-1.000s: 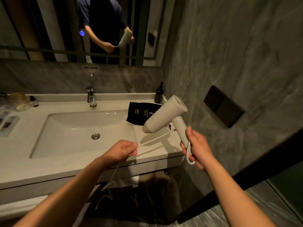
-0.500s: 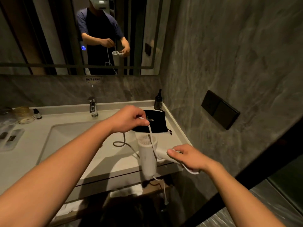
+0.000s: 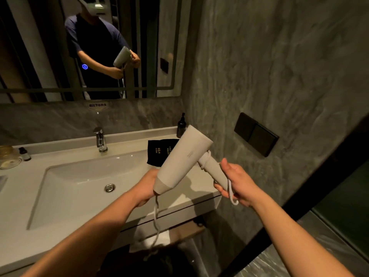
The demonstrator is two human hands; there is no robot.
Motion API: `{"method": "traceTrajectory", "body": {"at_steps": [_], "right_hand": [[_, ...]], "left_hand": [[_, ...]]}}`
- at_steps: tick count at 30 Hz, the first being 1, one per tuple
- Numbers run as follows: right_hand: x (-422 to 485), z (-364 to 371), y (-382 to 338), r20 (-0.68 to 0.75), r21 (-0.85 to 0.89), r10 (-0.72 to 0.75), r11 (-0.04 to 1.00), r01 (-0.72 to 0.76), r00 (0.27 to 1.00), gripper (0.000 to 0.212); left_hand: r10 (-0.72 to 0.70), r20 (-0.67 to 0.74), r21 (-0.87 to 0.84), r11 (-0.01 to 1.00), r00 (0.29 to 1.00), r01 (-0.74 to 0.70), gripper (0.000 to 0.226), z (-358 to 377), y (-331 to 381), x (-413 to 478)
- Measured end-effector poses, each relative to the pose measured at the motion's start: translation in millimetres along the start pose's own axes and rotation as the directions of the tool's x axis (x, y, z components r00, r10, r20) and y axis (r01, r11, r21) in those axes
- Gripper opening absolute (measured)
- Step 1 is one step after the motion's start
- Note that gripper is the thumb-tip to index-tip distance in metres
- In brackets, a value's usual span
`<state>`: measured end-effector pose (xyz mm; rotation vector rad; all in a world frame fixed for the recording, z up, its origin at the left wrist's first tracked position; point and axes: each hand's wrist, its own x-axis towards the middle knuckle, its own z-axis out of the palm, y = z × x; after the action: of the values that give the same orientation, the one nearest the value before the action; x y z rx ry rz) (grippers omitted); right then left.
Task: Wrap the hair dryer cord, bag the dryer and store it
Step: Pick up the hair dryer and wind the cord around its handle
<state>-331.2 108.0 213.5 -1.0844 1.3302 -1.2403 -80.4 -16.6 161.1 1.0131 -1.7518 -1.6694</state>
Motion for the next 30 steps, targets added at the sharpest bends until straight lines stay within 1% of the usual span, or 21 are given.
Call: {"method": "traceTrajectory", "body": {"at_steps": [2, 4, 5, 6, 7, 8, 9, 11, 12, 14, 16, 18, 20, 22, 24, 25, 27, 28, 30], "right_hand": [[2.7, 1.2, 5.2, -0.086, 0.068, 0.003, 0.998, 0.003, 0.996, 0.065], [8.2, 4.0, 8.1, -0.211, 0.057, 0.002, 0.998, 0.010, 0.977, 0.059], [12.1, 5.1, 10.5, -0.283, 0.012, -0.016, 1.000, 0.020, 0.959, 0.059], [16.5, 5.0, 13.5, -0.350, -0.071, -0.052, 0.997, 0.028, 0.935, 0.059], [20.9, 5.6, 17.1, -0.402, -0.181, -0.097, 0.983, 0.024, 0.911, 0.058], [24.7, 5.8, 21.2, -0.431, -0.287, -0.135, 0.958, 0.006, 0.892, 0.057], [27.9, 6.0, 25.4, -0.444, -0.363, -0.158, 0.932, -0.016, 0.882, 0.060], [31.7, 7.5, 33.1, -0.431, -0.455, -0.160, 0.888, -0.061, 0.888, 0.069], [32.3, 9.7, 35.9, -0.410, -0.494, -0.149, 0.866, -0.081, 0.900, 0.070], [32.3, 16.1, 38.3, -0.345, -0.560, -0.128, 0.823, -0.095, 0.930, 0.066], [30.8, 22.7, 34.2, -0.244, -0.591, -0.123, 0.805, -0.047, 0.962, 0.068], [28.2, 25.0, 24.1, -0.112, -0.582, -0.095, 0.813, 0.012, 0.989, 0.069], [22.0, 22.9, 7.2, 0.037, -0.569, -0.008, 0.822, 0.028, 0.999, 0.073], [15.6, 16.5, -9.9, 0.187, -0.566, 0.094, 0.824, 0.029, 0.978, 0.074], [8.9, 9.9, -20.8, 0.299, -0.554, 0.166, 0.832, 0.029, 0.940, 0.068], [5.1, 7.6, -22.9, 0.351, -0.501, 0.180, 0.865, 0.022, 0.919, 0.066], [-1.7, 3.8, -21.8, 0.426, -0.284, 0.125, 0.959, 0.001, 0.896, 0.064], [-4.3, 2.3, -20.0, 0.425, -0.149, 0.072, 0.989, -0.009, 0.902, 0.060], [-7.0, -0.8, -17.8, 0.340, 0.070, -0.015, 0.998, -0.010, 0.940, 0.055]], "left_hand": [[-0.038, 0.044, -0.001, 0.999, 0.998, 0.038, 0.034, -6.1, -15.1, -8.4], [-0.020, 0.097, 0.032, 0.999, 0.995, 0.017, 0.043, -11.5, -22.7, -18.0], [0.011, 0.116, 0.114, 0.993, 0.993, -0.024, 0.044, -12.7, -21.0, -22.6], [0.056, 0.143, 0.240, 0.967, 0.988, -0.089, 0.042, -12.8, -15.7, -26.4], [0.105, 0.177, 0.393, 0.904, 0.979, -0.168, 0.038, -12.9, -7.0, -29.6], [0.159, 0.213, 0.534, 0.807, 0.964, -0.251, 0.035, -14.0, 4.7, -31.8], [0.217, 0.244, 0.630, 0.706, 0.945, -0.324, 0.033, -15.8, 20.3, -33.4], [0.337, 0.295, 0.725, 0.530, 0.894, -0.439, 0.033, -19.4, 58.9, -34.4], [0.376, 0.318, 0.759, 0.449, 0.870, -0.472, 0.033, -20.4, 78.7, -32.9], [0.420, 0.339, 0.813, 0.319, 0.842, -0.487, 0.030, -21.1, 116.9, -25.8], [0.441, 0.357, 0.841, 0.231, 0.823, -0.488, 0.028, -22.8, 148.5, -15.6], [0.438, 0.384, 0.839, 0.202, 0.813, -0.505, 0.026, -25.4, 172.2, -1.8], [0.401, 0.434, 0.812, 0.213, 0.807, -0.543, 0.025, -29.2, 190.5, 14.3], [0.325, 0.478, 0.780, 0.270, 0.816, -0.565, 0.024, -32.2, 201.5, 29.6], [0.255, 0.495, 0.739, 0.380, 0.831, -0.557, 0.027, -31.4, 199.0, 43.7], [0.234, 0.492, 0.706, 0.456, 0.838, -0.542, 0.027, -30.8, 192.2, 48.9], [0.225, 0.490, 0.593, 0.621, 0.842, -0.512, 0.026, -28.9, 168.8, 53.9], [0.258, 0.474, 0.532, 0.678, 0.842, -0.507, 0.026, -27.8, 151.8, 52.8], [0.342, 0.357, 0.430, 0.766, 0.869, -0.478, 0.025, -22.7, 111.4, 49.5]]}}
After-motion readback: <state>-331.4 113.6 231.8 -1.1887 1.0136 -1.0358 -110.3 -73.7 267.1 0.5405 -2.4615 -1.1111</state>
